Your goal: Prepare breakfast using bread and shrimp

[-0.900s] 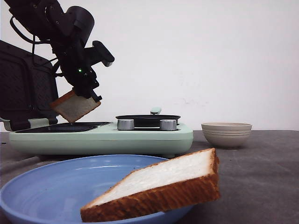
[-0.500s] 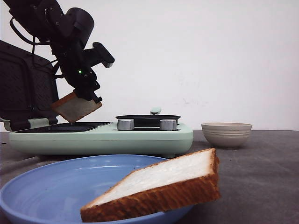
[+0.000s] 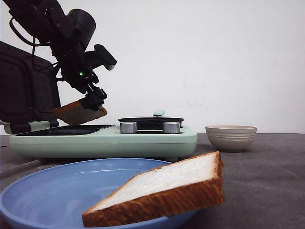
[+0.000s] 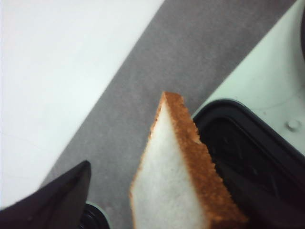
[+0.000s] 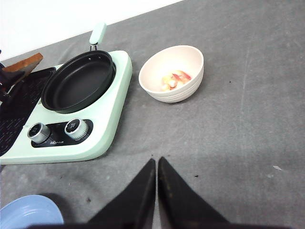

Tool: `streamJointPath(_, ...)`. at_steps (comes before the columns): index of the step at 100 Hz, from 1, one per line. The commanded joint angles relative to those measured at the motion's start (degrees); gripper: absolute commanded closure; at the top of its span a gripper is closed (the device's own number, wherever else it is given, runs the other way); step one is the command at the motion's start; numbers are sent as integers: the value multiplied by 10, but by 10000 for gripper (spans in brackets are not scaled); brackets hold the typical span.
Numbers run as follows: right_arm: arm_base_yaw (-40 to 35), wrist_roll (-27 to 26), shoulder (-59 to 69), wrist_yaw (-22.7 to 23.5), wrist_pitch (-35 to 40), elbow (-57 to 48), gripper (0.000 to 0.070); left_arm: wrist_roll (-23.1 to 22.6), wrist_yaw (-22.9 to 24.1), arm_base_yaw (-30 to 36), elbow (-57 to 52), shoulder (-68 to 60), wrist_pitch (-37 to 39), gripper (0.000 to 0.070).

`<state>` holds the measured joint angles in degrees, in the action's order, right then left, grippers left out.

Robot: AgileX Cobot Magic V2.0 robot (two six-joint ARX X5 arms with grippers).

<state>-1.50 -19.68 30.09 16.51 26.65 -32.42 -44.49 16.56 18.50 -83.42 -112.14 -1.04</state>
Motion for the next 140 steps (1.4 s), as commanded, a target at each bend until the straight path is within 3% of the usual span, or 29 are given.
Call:
streamJointPath(1,0,7,1,0,-7,-7,699,6,-2,1,-14,-15,-5,141)
streamJointPath(8,0,7,1,0,-7,-7,699,7,-5,1,-14,-15,-14,97)
streamJointPath(23,0,6,1,0,-9,-7,699,33,-9,1,-14,-15,-17,85)
streamJointPath(30,0,6,1,0,-9,-7,699,44,-25,1,-14,-15,-25,0)
streamJointPath(92,0,6,1,0,-9,-7,699,125,-90,1,-14,11,-51,0)
streamJointPath(122,0,6,1,0,-9,-7,699,129,-89,0,-14,57,-69,0)
streamJointPath(140,0,4,1,0,-9,-7,699,194,-91,-2,-14,113,-116,0)
